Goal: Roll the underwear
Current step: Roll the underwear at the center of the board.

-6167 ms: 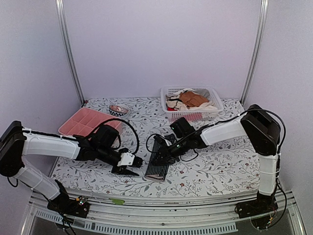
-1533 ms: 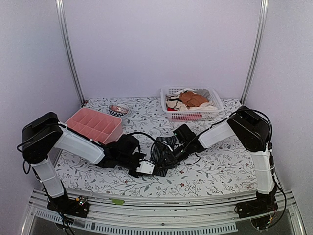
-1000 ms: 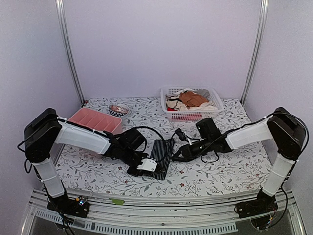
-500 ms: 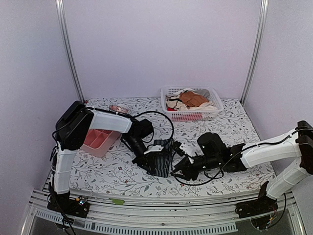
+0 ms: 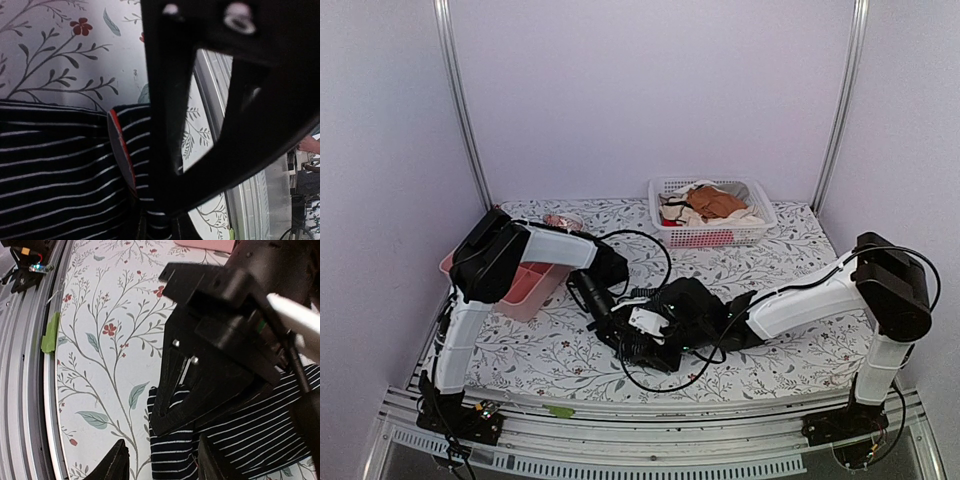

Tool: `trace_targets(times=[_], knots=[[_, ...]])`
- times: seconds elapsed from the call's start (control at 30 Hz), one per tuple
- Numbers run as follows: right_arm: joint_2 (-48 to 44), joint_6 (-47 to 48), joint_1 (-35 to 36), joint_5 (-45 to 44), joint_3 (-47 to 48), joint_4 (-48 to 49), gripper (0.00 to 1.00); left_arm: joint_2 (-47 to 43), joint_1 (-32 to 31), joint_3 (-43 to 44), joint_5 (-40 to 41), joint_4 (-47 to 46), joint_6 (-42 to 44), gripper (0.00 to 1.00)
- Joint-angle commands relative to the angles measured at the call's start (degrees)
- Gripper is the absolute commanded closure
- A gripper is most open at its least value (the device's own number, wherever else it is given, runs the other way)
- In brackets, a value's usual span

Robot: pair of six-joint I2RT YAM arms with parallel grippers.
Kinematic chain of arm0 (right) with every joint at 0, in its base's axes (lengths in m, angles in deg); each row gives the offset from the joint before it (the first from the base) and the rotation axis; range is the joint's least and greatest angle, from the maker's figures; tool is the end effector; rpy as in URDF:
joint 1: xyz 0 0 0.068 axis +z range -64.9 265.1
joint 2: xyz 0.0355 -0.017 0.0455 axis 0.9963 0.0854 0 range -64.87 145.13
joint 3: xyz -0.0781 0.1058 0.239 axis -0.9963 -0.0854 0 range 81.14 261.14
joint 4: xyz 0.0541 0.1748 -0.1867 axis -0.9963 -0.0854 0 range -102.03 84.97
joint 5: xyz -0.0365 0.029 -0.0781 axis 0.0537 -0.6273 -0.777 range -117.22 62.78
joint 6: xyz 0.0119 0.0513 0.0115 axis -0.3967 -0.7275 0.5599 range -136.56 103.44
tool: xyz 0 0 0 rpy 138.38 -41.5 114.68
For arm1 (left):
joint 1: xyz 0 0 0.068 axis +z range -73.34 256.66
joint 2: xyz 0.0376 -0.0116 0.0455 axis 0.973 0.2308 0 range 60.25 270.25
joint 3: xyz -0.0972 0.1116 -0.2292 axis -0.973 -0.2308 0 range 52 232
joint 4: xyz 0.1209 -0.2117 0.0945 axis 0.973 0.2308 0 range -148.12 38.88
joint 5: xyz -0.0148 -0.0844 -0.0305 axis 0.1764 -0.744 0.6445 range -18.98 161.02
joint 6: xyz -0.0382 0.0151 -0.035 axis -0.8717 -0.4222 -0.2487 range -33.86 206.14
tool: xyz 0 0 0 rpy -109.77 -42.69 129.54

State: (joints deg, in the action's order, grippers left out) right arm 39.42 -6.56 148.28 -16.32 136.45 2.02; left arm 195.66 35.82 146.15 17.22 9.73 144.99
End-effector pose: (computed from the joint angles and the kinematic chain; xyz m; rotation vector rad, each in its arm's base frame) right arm 0.1620 0.3353 0.1511 -1.5033 1.8547 0.6795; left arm 0.2843 -0.2837 0.0924 -1.8695 -1.8719 1.3903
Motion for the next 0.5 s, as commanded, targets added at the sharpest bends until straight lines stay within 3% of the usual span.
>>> trace_targets(times=[0.0,0.13,0.23,0.27,0.37,0.47], knots=[[4.04,4.13,0.89,-0.62,1.01,-3.03,0.54,2.96,0.33,-1.23,6.03,1.17,0.74,1.0],[6.03,3.9,1.04,0.5,0.57,-2.51,0.66,3.2,0.37,-0.85,6.32,1.22,0.56,1.0],[6.49,3.17,1.01,0.82,0.73,-2.39,0.95,2.76,0.45,-1.18,6.43,0.87,0.41,0.97],[6.27,2.96,1.05,0.95,0.65,-2.17,1.0,2.37,0.68,-1.4,6.36,0.42,0.09,0.92],[5.19,1.62,0.97,2.36,-0.16,-1.69,1.0,0.05,1.42,-2.12,6.53,-1.1,-1.19,0.74],[4.91,-0.78,0.03,7.08,-1.02,-1.77,1.0,-4.47,3.27,-2.13,7.12,-3.09,-3.06,0.46]])
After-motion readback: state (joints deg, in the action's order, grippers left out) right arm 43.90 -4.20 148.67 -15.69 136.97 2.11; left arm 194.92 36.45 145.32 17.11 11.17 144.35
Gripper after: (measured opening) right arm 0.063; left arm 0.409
